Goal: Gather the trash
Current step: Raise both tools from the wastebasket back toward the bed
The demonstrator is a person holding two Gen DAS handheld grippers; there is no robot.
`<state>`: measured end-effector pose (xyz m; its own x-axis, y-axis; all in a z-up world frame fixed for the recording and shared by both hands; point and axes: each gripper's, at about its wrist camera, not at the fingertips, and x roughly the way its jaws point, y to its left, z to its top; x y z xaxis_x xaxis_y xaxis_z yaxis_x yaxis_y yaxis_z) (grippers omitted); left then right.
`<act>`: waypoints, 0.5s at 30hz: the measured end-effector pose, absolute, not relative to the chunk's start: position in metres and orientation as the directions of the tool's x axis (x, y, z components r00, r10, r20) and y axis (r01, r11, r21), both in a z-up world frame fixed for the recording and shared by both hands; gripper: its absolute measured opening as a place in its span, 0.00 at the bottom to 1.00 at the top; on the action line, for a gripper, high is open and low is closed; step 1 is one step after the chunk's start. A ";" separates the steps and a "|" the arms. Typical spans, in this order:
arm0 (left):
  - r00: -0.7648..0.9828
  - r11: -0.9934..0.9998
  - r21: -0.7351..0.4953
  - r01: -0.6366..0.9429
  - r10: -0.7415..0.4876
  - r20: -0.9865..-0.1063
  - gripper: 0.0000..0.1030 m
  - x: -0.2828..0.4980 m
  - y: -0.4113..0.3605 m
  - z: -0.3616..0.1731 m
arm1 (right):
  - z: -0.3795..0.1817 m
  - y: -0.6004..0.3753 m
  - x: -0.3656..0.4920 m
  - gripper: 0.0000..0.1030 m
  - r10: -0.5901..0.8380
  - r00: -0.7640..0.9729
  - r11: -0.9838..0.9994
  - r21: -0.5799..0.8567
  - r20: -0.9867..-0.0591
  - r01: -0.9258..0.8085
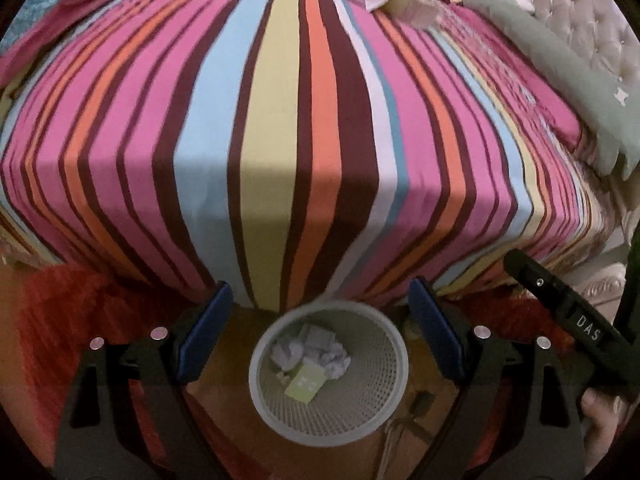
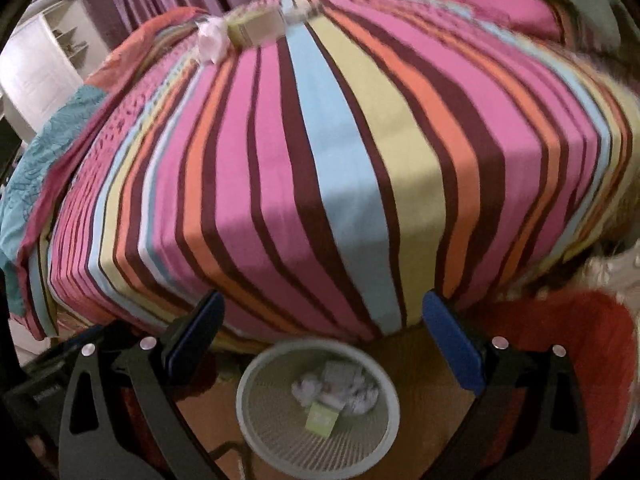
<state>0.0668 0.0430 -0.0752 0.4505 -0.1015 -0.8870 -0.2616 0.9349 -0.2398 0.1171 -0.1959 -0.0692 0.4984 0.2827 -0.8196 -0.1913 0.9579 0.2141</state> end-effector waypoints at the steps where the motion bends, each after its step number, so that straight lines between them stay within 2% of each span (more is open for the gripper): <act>1: 0.458 0.935 -0.239 -0.262 -0.097 -0.884 0.84 0.069 0.044 -0.072 | -0.067 -0.195 0.119 0.92 0.283 0.510 0.957 0.206 -0.812 -0.203; 15: 0.526 0.942 -0.212 -0.260 -0.046 -0.849 0.84 0.128 0.053 -0.040 | -0.041 -0.189 0.165 0.92 0.289 0.574 0.954 0.177 -0.766 -0.243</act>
<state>0.1281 0.0525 -0.0396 0.5262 -0.0460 -0.8491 -0.2596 0.9422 -0.2119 0.1649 -0.1891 -0.0414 0.5738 0.2887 -0.7664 -0.2430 0.9537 0.1774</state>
